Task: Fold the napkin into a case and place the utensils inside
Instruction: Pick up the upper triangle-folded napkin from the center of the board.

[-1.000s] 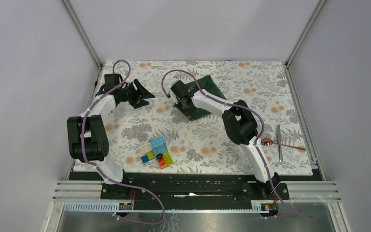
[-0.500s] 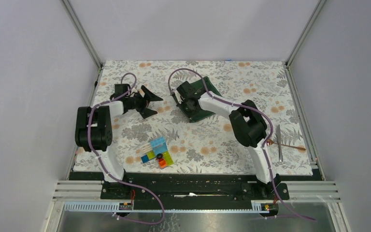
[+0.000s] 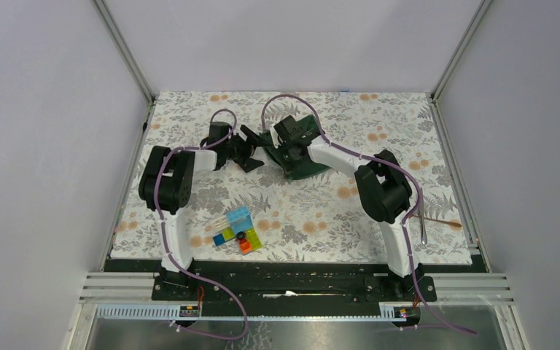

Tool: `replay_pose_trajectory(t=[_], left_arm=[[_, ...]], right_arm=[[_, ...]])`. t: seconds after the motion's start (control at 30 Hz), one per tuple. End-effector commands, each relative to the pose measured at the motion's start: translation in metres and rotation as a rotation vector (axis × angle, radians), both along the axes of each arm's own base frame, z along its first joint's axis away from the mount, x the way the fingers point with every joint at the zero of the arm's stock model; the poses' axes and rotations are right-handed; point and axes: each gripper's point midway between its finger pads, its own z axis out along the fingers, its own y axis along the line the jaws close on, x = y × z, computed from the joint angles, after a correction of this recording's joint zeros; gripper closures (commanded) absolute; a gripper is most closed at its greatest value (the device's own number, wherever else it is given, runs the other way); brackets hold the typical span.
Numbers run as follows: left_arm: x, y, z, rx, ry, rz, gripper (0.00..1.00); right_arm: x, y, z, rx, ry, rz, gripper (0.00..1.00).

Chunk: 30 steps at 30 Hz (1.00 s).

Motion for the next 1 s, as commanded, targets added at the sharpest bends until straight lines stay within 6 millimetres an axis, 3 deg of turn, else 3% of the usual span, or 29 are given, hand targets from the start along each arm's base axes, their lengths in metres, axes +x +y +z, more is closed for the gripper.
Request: replay_pose_trajectory(t=[0.0,0.17,0.47,0.8,0.97], left_arm=[[0.038,0.004,0.0,-0.012,-0.06,0.109,0.13],[0.048,0.002,-0.015,-0.03,-0.034,0.127,0.26],[0.065,0.005,-0.025,-0.001,-0.049,0.143,0.46],[0.077,0.009,-0.021,-0.003,-0.076,0.143,0.65],[0.084,0.026,0.005,0.008,-0.12,0.146,0.95]], right_arm=[[0.006,0.008,0.037,0.089,-0.053,-0.004,1.0],[0.005,0.009,0.035,0.09,-0.049,-0.002,1.0],[0.005,0.008,0.041,0.1,-0.056,-0.004,1.0],[0.003,0.009,0.044,0.11,-0.054,-0.002,1.0],[-0.002,0.014,0.046,0.143,-0.039,-0.006,1.0]])
